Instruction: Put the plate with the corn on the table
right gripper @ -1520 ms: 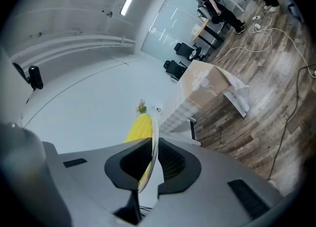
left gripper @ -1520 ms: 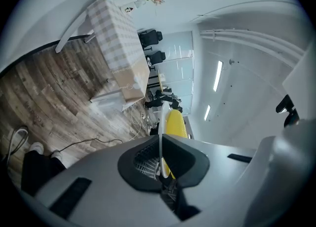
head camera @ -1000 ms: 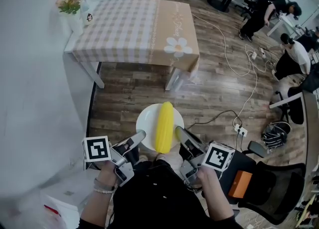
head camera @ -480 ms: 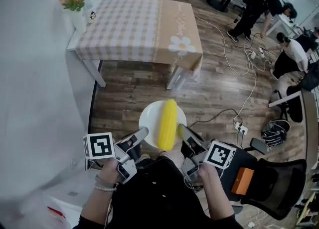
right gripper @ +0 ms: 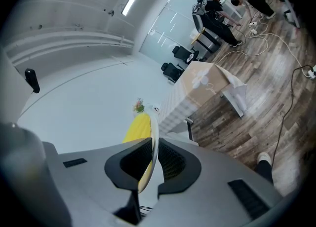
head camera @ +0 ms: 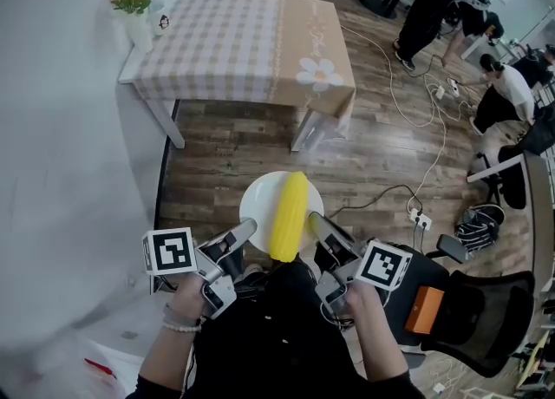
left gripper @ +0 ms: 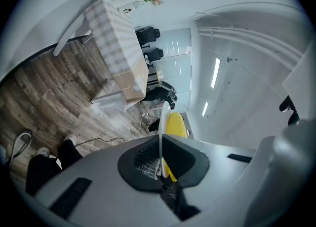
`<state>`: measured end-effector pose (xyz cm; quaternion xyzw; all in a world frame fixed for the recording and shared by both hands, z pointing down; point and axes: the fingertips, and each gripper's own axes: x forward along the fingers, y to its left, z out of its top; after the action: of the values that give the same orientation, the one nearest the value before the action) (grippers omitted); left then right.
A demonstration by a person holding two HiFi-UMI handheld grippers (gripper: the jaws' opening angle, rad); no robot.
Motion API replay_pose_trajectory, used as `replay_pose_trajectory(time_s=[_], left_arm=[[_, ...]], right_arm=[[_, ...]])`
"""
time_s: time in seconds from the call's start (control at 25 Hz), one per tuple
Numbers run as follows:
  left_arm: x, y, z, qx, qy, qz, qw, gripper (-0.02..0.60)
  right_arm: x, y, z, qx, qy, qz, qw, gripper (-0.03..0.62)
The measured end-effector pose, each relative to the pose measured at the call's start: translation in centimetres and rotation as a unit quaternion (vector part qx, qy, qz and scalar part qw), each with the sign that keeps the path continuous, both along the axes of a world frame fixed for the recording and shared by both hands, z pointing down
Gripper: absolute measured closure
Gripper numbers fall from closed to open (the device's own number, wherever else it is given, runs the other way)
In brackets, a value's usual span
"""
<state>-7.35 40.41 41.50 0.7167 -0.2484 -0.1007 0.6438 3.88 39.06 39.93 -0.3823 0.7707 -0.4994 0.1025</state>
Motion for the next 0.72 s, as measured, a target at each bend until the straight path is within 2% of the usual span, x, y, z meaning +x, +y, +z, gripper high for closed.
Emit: replay_pose_trajectory(time_s=[0.36,0.48,0.72], left_arm=[[0.2,-0.1,0.5,-0.015,-0.001,-0.005,0.9999,0.563],[0.1,-0.6,0.6,-0.024,0.009,-0.010,0.9996,0.563],[0.0,-2.5,0.8,-0.025,0.006,-0.016,0.9996,0.563]], right_arm=[[0.2,-0.3,0.8,-0.012,-0.002,-0.001,1.000,0.530],[0.0,-0.8,1.1,-0.021,-0.004,-0.005,1.000,0.530],[-0.2,-2.9,0.9,-0.023,-0.003,-0.020,1.000,0.530]])
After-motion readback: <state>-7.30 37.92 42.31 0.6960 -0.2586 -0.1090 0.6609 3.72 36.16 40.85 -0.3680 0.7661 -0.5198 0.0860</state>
